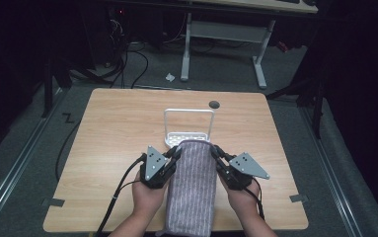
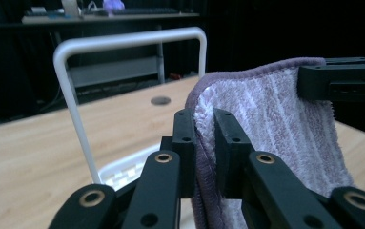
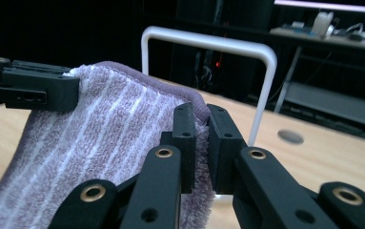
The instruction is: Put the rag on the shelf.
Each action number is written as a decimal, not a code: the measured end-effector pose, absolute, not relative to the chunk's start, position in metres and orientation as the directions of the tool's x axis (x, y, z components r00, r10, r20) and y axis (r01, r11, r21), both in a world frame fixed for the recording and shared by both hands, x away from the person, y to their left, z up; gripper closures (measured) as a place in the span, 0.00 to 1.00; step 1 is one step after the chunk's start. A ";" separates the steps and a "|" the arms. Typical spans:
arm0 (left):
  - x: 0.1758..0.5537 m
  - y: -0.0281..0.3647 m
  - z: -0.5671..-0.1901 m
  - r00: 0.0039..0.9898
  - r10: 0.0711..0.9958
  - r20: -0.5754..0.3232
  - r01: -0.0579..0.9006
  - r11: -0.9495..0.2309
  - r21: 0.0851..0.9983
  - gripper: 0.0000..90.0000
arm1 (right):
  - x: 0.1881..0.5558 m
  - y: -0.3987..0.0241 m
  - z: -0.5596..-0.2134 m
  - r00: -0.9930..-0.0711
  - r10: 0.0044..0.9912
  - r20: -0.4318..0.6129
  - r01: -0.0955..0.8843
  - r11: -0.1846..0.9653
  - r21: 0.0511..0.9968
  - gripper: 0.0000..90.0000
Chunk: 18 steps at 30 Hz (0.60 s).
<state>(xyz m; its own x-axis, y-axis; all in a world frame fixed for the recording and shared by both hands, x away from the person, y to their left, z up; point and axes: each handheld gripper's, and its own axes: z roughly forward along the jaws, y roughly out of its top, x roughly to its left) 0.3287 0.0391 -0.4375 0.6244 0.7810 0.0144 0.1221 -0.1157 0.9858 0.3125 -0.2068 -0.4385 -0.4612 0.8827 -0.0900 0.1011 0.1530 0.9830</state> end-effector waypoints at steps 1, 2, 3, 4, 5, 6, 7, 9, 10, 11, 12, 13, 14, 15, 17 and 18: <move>0.330 0.039 -0.434 0.623 0.782 0.017 0.115 -0.113 0.987 0.89 | 0.313 -0.207 -0.434 -0.462 0.882 -0.093 0.090 0.150 0.984 0.93; 0.330 0.039 -0.430 0.621 0.784 0.018 0.107 -0.108 0.988 0.89 | 0.313 -0.207 -0.429 -0.457 0.884 -0.096 0.078 0.148 0.986 0.93; 0.331 0.039 -0.427 0.620 0.785 0.018 0.099 -0.102 0.990 0.89 | 0.314 -0.208 -0.425 -0.456 0.885 -0.096 0.071 0.144 0.987 0.93; 0.331 0.039 -0.424 0.618 0.786 0.019 0.092 -0.097 0.991 0.90 | 0.315 -0.209 -0.420 -0.454 0.886 -0.095 0.062 0.138 0.989 0.93; 0.332 0.038 -0.420 0.619 0.785 0.021 0.087 -0.095 0.992 0.90 | 0.316 -0.209 -0.415 -0.454 0.886 -0.094 0.056 0.133 0.990 0.93; 0.332 0.038 -0.416 0.619 0.785 0.024 0.079 -0.093 0.992 0.90 | 0.316 -0.210 -0.411 -0.453 0.887 -0.092 0.045 0.126 0.991 0.93; 0.332 0.038 -0.412 0.619 0.785 0.027 0.069 -0.089 0.994 0.90 | 0.317 -0.211 -0.406 -0.450 0.889 -0.087 0.038 0.117 0.992 0.93; 0.334 0.037 -0.405 0.619 0.785 0.036 0.049 -0.085 0.995 0.90 | 0.318 -0.212 -0.398 -0.449 0.890 -0.082 0.023 0.104 0.994 0.93; 0.334 0.037 -0.402 0.618 0.785 0.037 0.044 -0.082 0.996 0.90 | 0.319 -0.213 -0.395 -0.446 0.891 -0.081 0.017 0.099 0.995 0.93; 0.335 0.036 -0.398 0.617 0.786 0.043 0.034 -0.081 0.996 0.90 | 0.320 -0.213 -0.392 -0.445 0.891 -0.085 0.009 0.099 0.995 0.93; 0.336 0.036 -0.395 0.615 0.787 0.050 0.026 -0.083 0.996 0.90 | 0.320 -0.213 -0.388 -0.445 0.891 -0.089 0.000 0.099 0.995 0.93; 0.337 0.036 -0.392 0.613 0.788 0.054 0.020 -0.084 0.996 0.90 | 0.321 -0.213 -0.386 -0.443 0.892 -0.094 -0.010 0.100 0.995 0.93; 0.339 0.035 -0.390 0.611 0.790 0.052 0.014 -0.076 0.997 0.90 | 0.321 -0.213 -0.383 -0.441 0.892 -0.096 -0.016 0.099 0.995 0.93; 0.340 0.034 -0.388 0.610 0.791 0.052 0.013 -0.076 0.997 0.90 | 0.322 -0.213 -0.381 -0.440 0.893 -0.097 -0.021 0.097 0.995 0.93; 0.342 0.033 -0.383 0.607 0.792 0.057 0.002 -0.074 0.997 0.90 | 0.324 -0.214 -0.376 -0.439 0.893 -0.098 -0.030 0.095 0.995 0.93; 0.343 0.032 -0.380 0.606 0.793 0.062 -0.006 -0.074 0.997 0.90 | 0.325 -0.214 -0.374 -0.439 0.894 -0.095 -0.036 0.088 0.995 0.93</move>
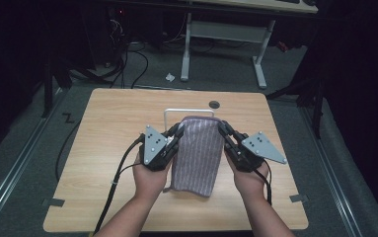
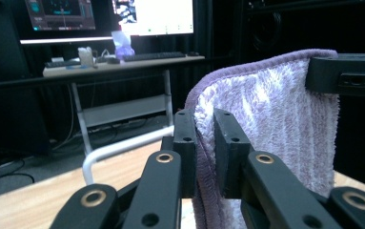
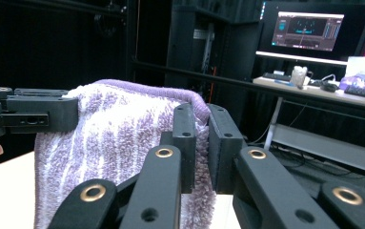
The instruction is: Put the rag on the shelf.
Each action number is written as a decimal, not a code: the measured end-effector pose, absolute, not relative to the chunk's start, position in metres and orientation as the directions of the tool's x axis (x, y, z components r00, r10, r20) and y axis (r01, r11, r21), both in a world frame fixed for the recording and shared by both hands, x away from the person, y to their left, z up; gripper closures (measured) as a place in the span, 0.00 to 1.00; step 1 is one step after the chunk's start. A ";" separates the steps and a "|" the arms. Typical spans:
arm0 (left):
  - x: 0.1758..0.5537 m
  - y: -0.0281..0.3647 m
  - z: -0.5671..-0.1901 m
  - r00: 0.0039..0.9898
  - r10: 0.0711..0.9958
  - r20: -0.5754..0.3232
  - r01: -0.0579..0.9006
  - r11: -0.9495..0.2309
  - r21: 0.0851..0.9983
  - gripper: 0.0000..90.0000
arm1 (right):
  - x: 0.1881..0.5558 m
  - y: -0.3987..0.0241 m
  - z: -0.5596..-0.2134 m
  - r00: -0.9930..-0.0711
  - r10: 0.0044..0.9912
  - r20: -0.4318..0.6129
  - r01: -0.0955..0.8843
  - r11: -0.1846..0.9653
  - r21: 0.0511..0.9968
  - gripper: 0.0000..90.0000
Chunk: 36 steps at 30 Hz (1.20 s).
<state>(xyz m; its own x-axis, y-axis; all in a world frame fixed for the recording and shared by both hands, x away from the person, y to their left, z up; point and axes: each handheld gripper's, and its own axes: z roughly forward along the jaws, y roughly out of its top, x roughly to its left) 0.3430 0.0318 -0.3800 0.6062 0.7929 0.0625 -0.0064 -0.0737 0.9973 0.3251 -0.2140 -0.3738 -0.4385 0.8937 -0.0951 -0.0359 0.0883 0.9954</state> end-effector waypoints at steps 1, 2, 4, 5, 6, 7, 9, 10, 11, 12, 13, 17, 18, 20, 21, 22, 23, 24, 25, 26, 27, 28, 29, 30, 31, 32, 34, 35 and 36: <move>0.344 0.031 -0.377 0.605 0.793 0.065 -0.014 -0.071 0.997 0.90 | 0.326 -0.215 -0.371 -0.439 0.894 -0.089 -0.038 0.080 0.996 0.93; 0.344 0.031 -0.376 0.605 0.793 0.068 -0.017 -0.072 0.997 0.90 | 0.327 -0.215 -0.368 -0.438 0.895 -0.090 -0.046 0.078 0.996 0.93; 0.347 0.030 -0.371 0.604 0.794 0.075 -0.028 -0.073 0.997 0.90 | 0.327 -0.216 -0.365 -0.435 0.896 -0.091 -0.056 0.074 0.996 0.93; 0.347 0.029 -0.369 0.604 0.793 0.079 -0.033 -0.074 0.997 0.90 | 0.327 -0.216 -0.363 -0.434 0.896 -0.092 -0.059 0.074 0.996 0.93; 0.349 0.029 -0.367 0.603 0.793 0.084 -0.037 -0.077 0.996 0.90 | 0.328 -0.216 -0.361 -0.433 0.897 -0.093 -0.065 0.072 0.995 0.93; 0.350 0.028 -0.365 0.604 0.792 0.085 -0.037 -0.079 0.996 0.90 | 0.328 -0.216 -0.359 -0.431 0.897 -0.095 -0.070 0.072 0.995 0.93; 0.352 0.027 -0.361 0.603 0.793 0.092 -0.043 -0.083 0.996 0.90 | 0.330 -0.217 -0.356 -0.428 0.899 -0.098 -0.076 0.072 0.994 0.93; 0.352 0.027 -0.359 0.602 0.793 0.094 -0.049 -0.081 0.995 0.90 | 0.330 -0.217 -0.355 -0.426 0.899 -0.100 -0.080 0.073 0.994 0.93; 0.352 0.026 -0.358 0.600 0.794 0.101 -0.054 -0.086 0.995 0.90 | 0.331 -0.217 -0.353 -0.426 0.900 -0.096 -0.079 0.069 0.994 0.93; 0.353 0.026 -0.357 0.598 0.795 0.105 -0.058 -0.087 0.994 0.90 | 0.332 -0.218 -0.352 -0.427 0.899 -0.096 -0.076 0.070 0.995 0.93; 0.353 0.026 -0.356 0.598 0.794 0.103 -0.060 -0.084 0.995 0.90 | 0.332 -0.218 -0.351 -0.426 0.899 -0.098 -0.082 0.070 0.994 0.93; 0.354 0.025 -0.352 0.598 0.794 0.107 -0.070 -0.080 0.994 0.90 | 0.332 -0.218 -0.348 -0.424 0.900 -0.101 -0.093 0.068 0.993 0.93; 0.354 0.025 -0.352 0.599 0.794 0.108 -0.071 -0.082 0.994 0.90 | 0.332 -0.218 -0.347 -0.422 0.901 -0.103 -0.095 0.069 0.993 0.93; 0.354 0.024 -0.351 0.598 0.794 0.111 -0.074 -0.083 0.994 0.90 | 0.332 -0.219 -0.346 -0.420 0.902 -0.101 -0.098 0.065 0.993 0.93; 0.354 0.024 -0.351 0.597 0.794 0.111 -0.074 -0.083 0.994 0.90 | 0.332 -0.218 -0.346 -0.420 0.902 -0.096 -0.095 0.061 0.994 0.93; 0.354 0.024 -0.351 0.597 0.794 0.111 -0.075 -0.083 0.994 0.90 | 0.332 -0.218 -0.346 -0.420 0.903 -0.097 -0.097 0.062 0.993 0.93; 0.354 0.024 -0.350 0.597 0.794 0.111 -0.076 -0.081 0.994 0.90 | 0.332 -0.218 -0.346 -0.419 0.902 -0.098 -0.099 0.062 0.993 0.93; 0.354 0.024 -0.350 0.598 0.794 0.110 -0.076 -0.080 0.994 0.90 | 0.332 -0.218 -0.345 -0.420 0.902 -0.099 -0.101 0.062 0.993 0.93; 0.355 0.024 -0.350 0.598 0.793 0.111 -0.076 -0.082 0.994 0.90 | 0.332 -0.218 -0.345 -0.419 0.902 -0.099 -0.102 0.062 0.993 0.93; 0.355 0.025 -0.350 0.599 0.793 0.113 -0.075 -0.084 0.994 0.90 | 0.332 -0.218 -0.344 -0.419 0.903 -0.097 -0.100 0.060 0.993 0.93; 0.357 0.024 -0.350 0.597 0.794 0.114 -0.074 -0.087 0.993 0.90 | 0.333 -0.218 -0.344 -0.420 0.903 -0.097 -0.101 0.060 0.993 0.93; 0.358 0.024 -0.350 0.595 0.795 0.120 -0.075 -0.094 0.993 0.90 | 0.334 -0.217 -0.343 -0.419 0.903 -0.097 -0.100 0.060 0.993 0.93; 0.361 0.024 -0.350 0.592 0.796 0.127 -0.076 -0.102 0.992 0.90 | 0.335 -0.217 -0.342 -0.420 0.902 -0.095 -0.098 0.060 0.993 0.93; 0.363 0.024 -0.349 0.588 0.798 0.133 -0.075 -0.109 0.991 0.90 | 0.337 -0.217 -0.341 -0.419 0.903 -0.098 -0.095 0.064 0.993 0.93; 0.367 0.024 -0.349 0.586 0.799 0.135 -0.072 -0.115 0.991 0.90 | 0.340 -0.216 -0.340 -0.415 0.904 -0.103 -0.092 0.071 0.993 0.93; 0.371 0.024 -0.348 0.583 0.801 0.135 -0.067 -0.118 0.991 0.90 | 0.343 -0.214 -0.338 -0.413 0.904 -0.107 -0.084 0.079 0.993 0.93; 0.379 0.026 -0.345 0.582 0.802 0.135 -0.061 -0.123 0.991 0.90 | 0.351 -0.212 -0.334 -0.409 0.905 -0.115 -0.075 0.092 0.993 0.93; 0.384 0.027 -0.343 0.582 0.802 0.138 -0.056 -0.129 0.990 0.90 | 0.355 -0.212 -0.331 -0.408 0.906 -0.113 -0.072 0.092 0.993 0.93; 0.389 0.029 -0.341 0.580 0.803 0.137 -0.052 -0.131 0.990 0.90 | 0.359 -0.211 -0.328 -0.405 0.908 -0.110 -0.070 0.089 0.994 0.93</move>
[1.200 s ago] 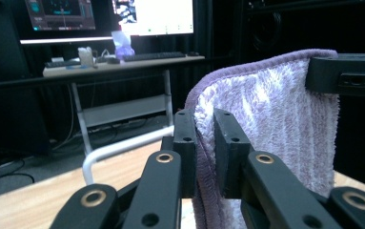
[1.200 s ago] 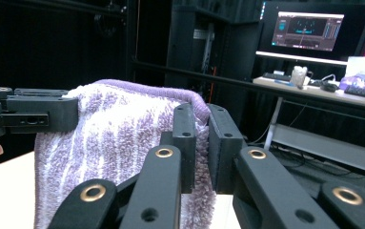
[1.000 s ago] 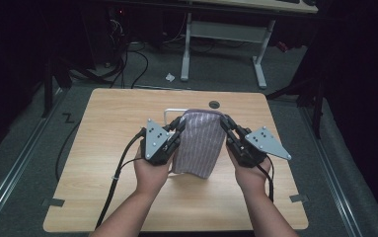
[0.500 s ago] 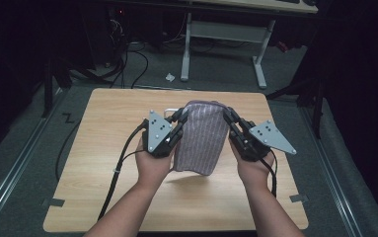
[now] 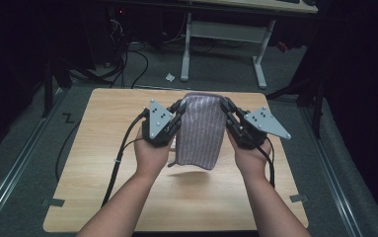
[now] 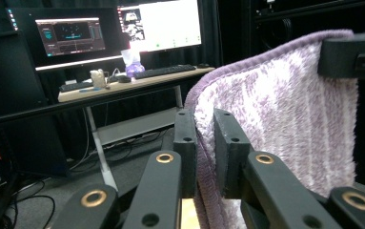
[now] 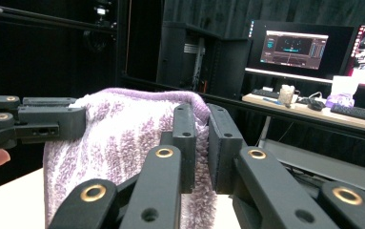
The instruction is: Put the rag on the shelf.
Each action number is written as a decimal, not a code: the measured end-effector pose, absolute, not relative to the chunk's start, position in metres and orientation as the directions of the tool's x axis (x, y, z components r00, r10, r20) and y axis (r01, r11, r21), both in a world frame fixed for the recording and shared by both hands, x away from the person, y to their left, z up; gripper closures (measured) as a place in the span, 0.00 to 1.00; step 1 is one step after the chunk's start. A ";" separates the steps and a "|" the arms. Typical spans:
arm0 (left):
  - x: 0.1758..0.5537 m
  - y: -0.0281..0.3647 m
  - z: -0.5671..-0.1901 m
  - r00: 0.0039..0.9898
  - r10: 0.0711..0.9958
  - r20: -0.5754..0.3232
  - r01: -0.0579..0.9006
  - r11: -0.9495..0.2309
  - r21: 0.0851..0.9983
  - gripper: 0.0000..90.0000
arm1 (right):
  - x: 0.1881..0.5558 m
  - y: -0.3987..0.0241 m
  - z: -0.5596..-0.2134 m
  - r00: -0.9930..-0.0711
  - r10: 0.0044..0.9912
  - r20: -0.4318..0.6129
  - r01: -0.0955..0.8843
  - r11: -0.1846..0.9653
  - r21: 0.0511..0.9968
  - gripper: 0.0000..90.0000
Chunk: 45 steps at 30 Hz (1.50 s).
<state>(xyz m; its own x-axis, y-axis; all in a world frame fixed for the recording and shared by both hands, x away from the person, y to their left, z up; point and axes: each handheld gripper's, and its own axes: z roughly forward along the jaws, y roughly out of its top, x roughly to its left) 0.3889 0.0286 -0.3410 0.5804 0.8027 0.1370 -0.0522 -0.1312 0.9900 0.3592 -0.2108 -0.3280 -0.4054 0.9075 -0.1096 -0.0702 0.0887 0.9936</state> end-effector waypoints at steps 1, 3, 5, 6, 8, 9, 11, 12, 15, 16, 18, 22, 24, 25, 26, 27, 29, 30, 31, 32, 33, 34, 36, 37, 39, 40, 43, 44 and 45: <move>0.394 0.030 -0.340 0.581 0.803 0.135 -0.051 -0.129 0.990 0.90 | 0.363 -0.210 -0.325 -0.405 0.908 -0.111 -0.070 0.090 0.993 0.93; 0.404 0.032 -0.337 0.582 0.803 0.129 -0.040 -0.130 0.991 0.90 | 0.373 -0.207 -0.321 -0.402 0.909 -0.112 -0.074 0.090 0.993 0.93; 0.413 0.034 -0.334 0.580 0.806 0.120 -0.022 -0.132 0.991 0.90 | 0.382 -0.203 -0.318 -0.402 0.909 -0.112 -0.067 0.093 0.993 0.93; 0.417 0.035 -0.332 0.577 0.808 0.119 -0.016 -0.135 0.991 0.90 | 0.387 -0.202 -0.316 -0.401 0.909 -0.111 -0.067 0.092 0.993 0.93; 0.424 0.037 -0.330 0.571 0.812 0.118 -0.007 -0.139 0.990 0.90 | 0.396 -0.198 -0.313 -0.404 0.909 -0.106 -0.065 0.087 0.994 0.93; 0.428 0.037 -0.329 0.565 0.816 0.125 -0.006 -0.148 0.989 0.90 | 0.400 -0.197 -0.313 -0.403 0.909 -0.104 -0.065 0.085 0.994 0.93; 0.436 0.039 -0.328 0.557 0.821 0.123 0.003 -0.151 0.989 0.90 | 0.409 -0.194 -0.313 -0.404 0.909 -0.101 -0.055 0.086 0.995 0.93; 0.440 0.039 -0.328 0.556 0.823 0.117 0.009 -0.147 0.989 0.90 | 0.413 -0.192 -0.314 -0.403 0.910 -0.100 -0.050 0.087 0.995 0.93; 0.451 0.040 -0.329 0.550 0.827 0.115 0.017 -0.149 0.989 0.90 | 0.425 -0.191 -0.315 -0.400 0.912 -0.089 -0.039 0.080 0.996 0.93; 0.455 0.041 -0.330 0.547 0.830 0.112 0.021 -0.148 0.989 0.90 | 0.429 -0.190 -0.316 -0.401 0.912 -0.086 -0.034 0.079 0.996 0.93; 0.462 0.042 -0.331 0.543 0.834 0.099 0.031 -0.138 0.990 0.90 | 0.437 -0.189 -0.317 -0.400 0.912 -0.086 -0.025 0.083 0.996 0.93; 0.473 0.043 -0.329 0.527 0.844 0.094 0.035 -0.132 0.991 0.90 | 0.451 -0.187 -0.317 -0.393 0.915 -0.090 -0.007 0.095 0.995 0.93; 0.480 0.043 -0.327 0.525 0.846 0.090 0.045 -0.134 0.990 0.90 | 0.458 -0.187 -0.317 -0.387 0.916 -0.107 -0.007 0.113 0.994 0.93; 0.483 0.043 -0.327 0.528 0.845 0.083 0.050 -0.129 0.990 0.90 | 0.461 -0.187 -0.318 -0.386 0.917 -0.106 -0.002 0.114 0.993 0.93; 0.486 0.043 -0.327 0.532 0.843 0.078 0.055 -0.126 0.990 0.90 | 0.465 -0.187 -0.318 -0.382 0.918 -0.107 0.002 0.117 0.993 0.93; 0.488 0.043 -0.327 0.535 0.842 0.069 0.063 -0.121 0.991 0.90 | 0.469 -0.188 -0.318 -0.379 0.918 -0.117 0.005 0.128 0.992 0.93; 0.494 0.045 -0.329 0.537 0.842 0.045 0.076 -0.101 0.992 0.90 | 0.477 -0.188 -0.318 -0.378 0.917 -0.128 0.012 0.143 0.990 0.93; 0.498 0.045 -0.329 0.539 0.842 0.036 0.089 -0.100 0.991 0.90 | 0.481 -0.189 -0.319 -0.381 0.916 -0.122 0.020 0.140 0.990 0.93; 0.501 0.045 -0.330 0.538 0.842 0.034 0.105 -0.106 0.989 0.90 | 0.485 -0.189 -0.320 -0.380 0.917 -0.123 0.026 0.143 0.989 0.93; 0.504 0.044 -0.330 0.535 0.844 0.036 0.113 -0.114 0.987 0.90 | 0.489 -0.188 -0.321 -0.377 0.917 -0.128 0.033 0.151 0.988 0.93; 0.506 0.044 -0.331 0.534 0.845 0.037 0.120 -0.120 0.986 0.90 | 0.492 -0.188 -0.322 -0.372 0.919 -0.129 0.041 0.156 0.987 0.93; 0.509 0.043 -0.332 0.530 0.847 0.038 0.120 -0.120 0.986 0.89 | 0.495 -0.187 -0.323 -0.369 0.920 -0.134 0.047 0.163 0.986 0.93; 0.517 0.043 -0.335 0.530 0.848 0.020 0.152 -0.118 0.981 0.89 | 0.501 -0.186 -0.325 -0.365 0.919 -0.147 0.054 0.178 0.982 0.93; 0.520 0.043 -0.336 0.528 0.849 0.014 0.163 -0.118 0.980 0.89 | 0.504 -0.185 -0.326 -0.364 0.920 -0.148 0.064 0.183 0.981 0.93; 0.525 0.042 -0.339 0.519 0.855 0.014 0.172 -0.121 0.978 0.89 | 0.509 -0.184 -0.328 -0.364 0.918 -0.154 0.076 0.194 0.978 0.93; 0.527 0.042 -0.341 0.516 0.856 0.008 0.182 -0.118 0.976 0.89 | 0.511 -0.183 -0.329 -0.363 0.918 -0.159 0.083 0.202 0.976 0.93; 0.534 0.043 -0.346 0.520 0.854 -0.029 0.237 -0.112 0.965 0.89 | 0.519 -0.180 -0.331 -0.362 0.914 -0.183 0.103 0.235 0.967 0.93; 0.535 0.043 -0.348 0.521 0.853 -0.037 0.254 -0.113 0.960 0.89 | 0.522 -0.180 -0.332 -0.365 0.915 -0.174 0.123 0.233 0.965 0.93; 0.536 0.043 -0.350 0.518 0.855 -0.038 0.265 -0.118 0.957 0.88 | 0.526 -0.179 -0.333 -0.366 0.915 -0.172 0.139 0.237 0.962 0.93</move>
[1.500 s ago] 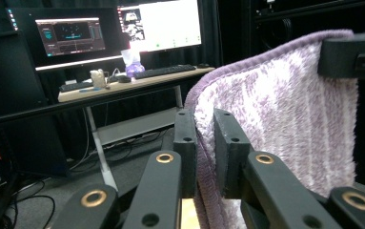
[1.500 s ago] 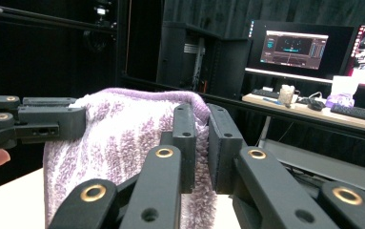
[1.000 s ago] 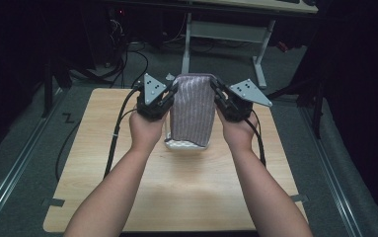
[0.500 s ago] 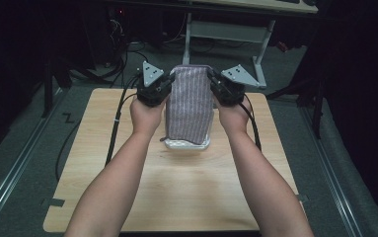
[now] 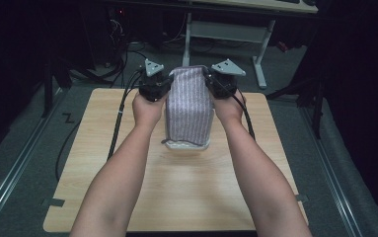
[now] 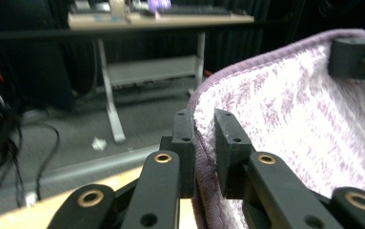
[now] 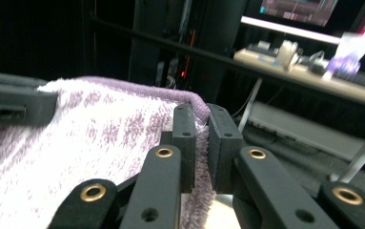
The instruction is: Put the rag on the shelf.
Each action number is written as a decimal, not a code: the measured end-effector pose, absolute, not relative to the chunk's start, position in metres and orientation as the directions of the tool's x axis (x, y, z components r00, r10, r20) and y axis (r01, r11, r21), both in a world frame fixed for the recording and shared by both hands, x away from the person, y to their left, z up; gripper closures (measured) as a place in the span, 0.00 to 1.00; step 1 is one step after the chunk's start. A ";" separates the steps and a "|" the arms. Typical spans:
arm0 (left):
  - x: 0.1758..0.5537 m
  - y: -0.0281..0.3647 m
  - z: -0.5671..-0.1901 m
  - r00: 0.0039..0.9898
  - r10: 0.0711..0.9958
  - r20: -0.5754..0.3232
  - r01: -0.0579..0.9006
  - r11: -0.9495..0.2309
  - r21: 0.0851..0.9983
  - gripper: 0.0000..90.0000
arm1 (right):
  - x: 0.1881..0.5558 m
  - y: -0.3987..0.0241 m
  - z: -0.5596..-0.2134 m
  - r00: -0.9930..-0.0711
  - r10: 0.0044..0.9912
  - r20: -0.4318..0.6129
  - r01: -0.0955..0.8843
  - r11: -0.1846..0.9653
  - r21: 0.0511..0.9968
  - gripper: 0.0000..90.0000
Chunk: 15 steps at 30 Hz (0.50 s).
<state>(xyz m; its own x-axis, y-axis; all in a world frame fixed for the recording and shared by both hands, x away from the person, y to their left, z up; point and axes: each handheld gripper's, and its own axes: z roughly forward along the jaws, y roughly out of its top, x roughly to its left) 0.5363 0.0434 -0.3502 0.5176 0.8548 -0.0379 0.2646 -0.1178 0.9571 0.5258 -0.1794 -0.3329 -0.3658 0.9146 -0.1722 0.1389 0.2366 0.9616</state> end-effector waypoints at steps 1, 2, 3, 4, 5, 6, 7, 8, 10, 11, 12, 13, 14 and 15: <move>0.538 0.043 -0.352 0.515 0.856 -0.040 0.278 -0.124 0.953 0.88 | 0.529 -0.179 -0.334 -0.369 0.914 -0.168 0.154 0.238 0.959 0.93; 0.539 0.042 -0.354 0.512 0.858 -0.043 0.293 -0.127 0.947 0.87 | 0.531 -0.179 -0.336 -0.371 0.914 -0.165 0.166 0.240 0.956 0.92; 0.540 0.042 -0.355 0.505 0.862 -0.038 0.304 -0.137 0.943 0.86 | 0.533 -0.178 -0.338 -0.370 0.914 -0.166 0.180 0.246 0.953 0.90; 0.540 0.041 -0.356 0.500 0.865 -0.032 0.302 -0.140 0.943 0.84 | 0.535 -0.178 -0.341 -0.371 0.915 -0.160 0.196 0.245 0.949 0.86; 0.540 0.041 -0.357 0.502 0.864 -0.029 0.297 -0.141 0.944 0.79 | 0.537 -0.177 -0.343 -0.365 0.917 -0.159 0.203 0.245 0.948 0.78; 0.540 0.041 -0.358 0.504 0.863 -0.026 0.293 -0.143 0.945 0.74 | 0.537 -0.177 -0.345 -0.356 0.921 -0.155 0.205 0.239 0.949 0.74; 0.540 0.040 -0.358 0.505 0.863 -0.026 0.291 -0.141 0.946 0.70 | 0.538 -0.178 -0.346 -0.363 0.921 -0.138 0.209 0.225 0.952 0.72; 0.539 0.040 -0.358 0.510 0.859 -0.038 0.292 -0.131 0.948 0.68 | 0.537 -0.179 -0.348 -0.372 0.919 -0.129 0.212 0.219 0.952 0.69; 0.538 0.039 -0.358 0.524 0.850 -0.058 0.288 -0.113 0.951 0.65 | 0.536 -0.180 -0.349 -0.367 0.920 -0.137 0.211 0.226 0.951 0.67; 0.537 0.039 -0.358 0.528 0.848 -0.054 0.284 -0.116 0.952 0.64 | 0.536 -0.181 -0.349 -0.368 0.920 -0.136 0.214 0.226 0.950 0.66; 0.536 0.038 -0.358 0.532 0.845 -0.051 0.283 -0.120 0.952 0.64 | 0.535 -0.181 -0.349 -0.369 0.920 -0.135 0.216 0.226 0.950 0.66; 0.535 0.037 -0.358 0.534 0.844 -0.049 0.281 -0.123 0.952 0.64 | 0.534 -0.182 -0.349 -0.365 0.921 -0.133 0.217 0.224 0.950 0.66; 0.534 0.037 -0.359 0.537 0.842 -0.049 0.281 -0.124 0.952 0.63 | 0.533 -0.183 -0.349 -0.366 0.921 -0.131 0.213 0.220 0.952 0.66; 0.533 0.036 -0.359 0.539 0.841 -0.049 0.281 -0.125 0.951 0.63 | 0.531 -0.184 -0.348 -0.369 0.920 -0.135 0.205 0.222 0.953 0.67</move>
